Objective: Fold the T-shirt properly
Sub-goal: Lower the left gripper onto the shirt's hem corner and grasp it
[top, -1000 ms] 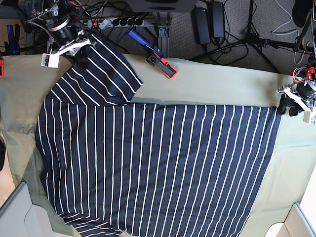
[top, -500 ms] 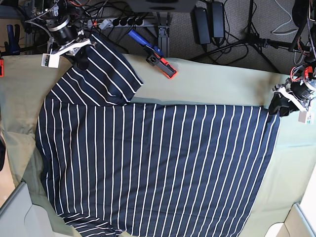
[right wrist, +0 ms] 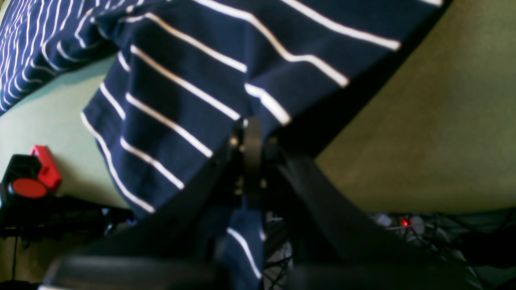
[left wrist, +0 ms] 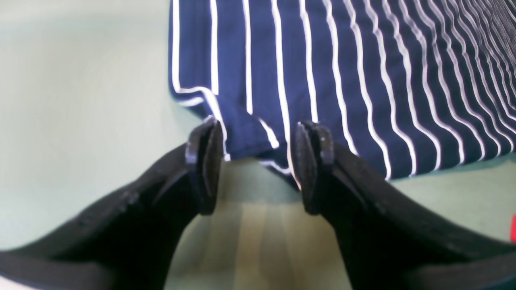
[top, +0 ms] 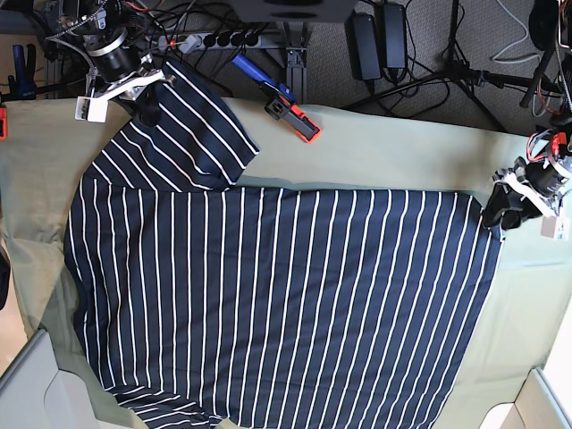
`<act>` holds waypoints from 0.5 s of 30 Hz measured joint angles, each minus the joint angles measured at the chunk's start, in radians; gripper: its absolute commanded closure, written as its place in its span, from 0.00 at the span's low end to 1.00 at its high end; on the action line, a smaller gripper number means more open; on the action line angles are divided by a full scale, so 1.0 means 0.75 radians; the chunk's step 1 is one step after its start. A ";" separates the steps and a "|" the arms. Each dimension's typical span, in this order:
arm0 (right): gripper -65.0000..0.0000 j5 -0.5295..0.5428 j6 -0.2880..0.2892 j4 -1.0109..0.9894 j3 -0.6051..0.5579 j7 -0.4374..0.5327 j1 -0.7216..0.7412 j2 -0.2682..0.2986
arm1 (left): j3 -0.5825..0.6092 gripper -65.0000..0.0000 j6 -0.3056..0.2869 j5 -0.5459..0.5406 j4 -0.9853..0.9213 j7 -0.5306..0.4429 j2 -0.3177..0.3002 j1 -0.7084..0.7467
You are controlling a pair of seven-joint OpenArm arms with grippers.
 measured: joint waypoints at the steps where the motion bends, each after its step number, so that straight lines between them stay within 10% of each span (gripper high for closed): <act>1: 1.00 0.000 0.001 0.000 0.000 0.000 0.000 0.000 | 0.017 0.50 0.004 0.015 0.000 -0.004 0.001 -0.010; 9: 1.00 0.000 0.001 0.000 0.000 0.001 0.001 -0.011 | 0.153 0.50 0.016 0.184 -0.001 -0.049 0.051 -0.025; 15: 1.00 0.000 0.000 0.000 0.000 0.001 0.001 -0.011 | 0.153 0.50 0.165 0.238 0.001 -0.095 0.063 -0.028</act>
